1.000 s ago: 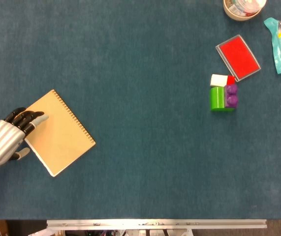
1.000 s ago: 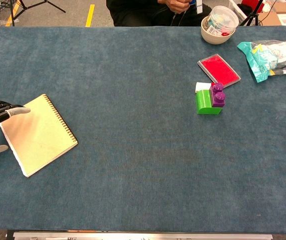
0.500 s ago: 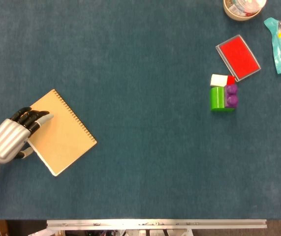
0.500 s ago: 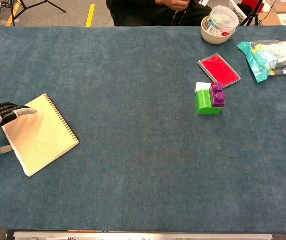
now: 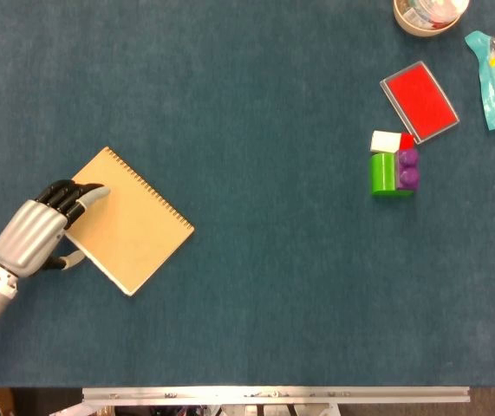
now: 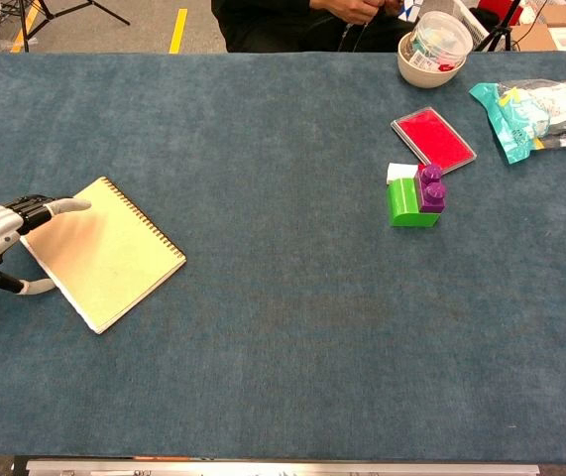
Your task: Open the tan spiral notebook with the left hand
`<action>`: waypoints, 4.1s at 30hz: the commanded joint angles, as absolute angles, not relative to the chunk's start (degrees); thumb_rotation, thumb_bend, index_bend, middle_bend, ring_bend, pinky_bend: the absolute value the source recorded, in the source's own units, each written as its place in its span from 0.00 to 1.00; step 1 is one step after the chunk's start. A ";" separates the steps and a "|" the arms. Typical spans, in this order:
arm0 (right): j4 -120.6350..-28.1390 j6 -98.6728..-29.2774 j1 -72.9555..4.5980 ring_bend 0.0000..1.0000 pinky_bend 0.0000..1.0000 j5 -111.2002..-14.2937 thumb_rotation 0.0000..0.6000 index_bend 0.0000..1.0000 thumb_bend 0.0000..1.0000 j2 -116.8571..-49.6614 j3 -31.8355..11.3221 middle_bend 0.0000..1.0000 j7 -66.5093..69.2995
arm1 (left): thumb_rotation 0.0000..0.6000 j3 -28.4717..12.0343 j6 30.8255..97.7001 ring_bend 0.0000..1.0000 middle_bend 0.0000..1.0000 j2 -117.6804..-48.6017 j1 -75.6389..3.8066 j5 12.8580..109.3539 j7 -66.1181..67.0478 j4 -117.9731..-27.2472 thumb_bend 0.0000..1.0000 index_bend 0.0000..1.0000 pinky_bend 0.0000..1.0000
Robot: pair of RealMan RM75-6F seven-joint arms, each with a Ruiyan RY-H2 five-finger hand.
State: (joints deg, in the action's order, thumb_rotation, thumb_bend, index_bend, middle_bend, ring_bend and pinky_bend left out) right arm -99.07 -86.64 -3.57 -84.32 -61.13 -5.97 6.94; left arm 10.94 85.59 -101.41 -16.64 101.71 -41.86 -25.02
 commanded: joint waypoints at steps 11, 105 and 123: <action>-98.30 -88.01 -2.87 0.28 0.37 -84.48 1.00 0.38 0.53 -61.02 -6.25 0.37 8.33 | 1.00 6.59 85.76 0.16 0.14 -105.13 -18.54 97.81 -44.69 -28.78 0.25 0.11 0.14; -91.58 -90.77 -0.17 0.28 0.37 -83.92 1.00 0.38 0.53 -63.03 -6.53 0.37 15.58 | 1.00 8.15 58.90 0.16 0.25 -76.14 -41.59 108.30 8.92 -91.00 0.41 0.67 0.31; -88.64 -90.32 0.47 0.28 0.37 -83.16 1.00 0.38 0.53 -64.27 -6.64 0.37 18.67 | 1.00 3.20 48.46 0.15 0.19 -73.25 -42.93 96.95 27.27 -102.20 0.41 0.41 0.31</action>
State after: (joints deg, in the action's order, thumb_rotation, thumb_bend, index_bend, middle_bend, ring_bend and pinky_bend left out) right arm -88.69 -90.35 0.45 -83.17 -64.21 -6.64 18.62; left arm 3.54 49.39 -73.93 -42.78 98.09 26.14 -101.19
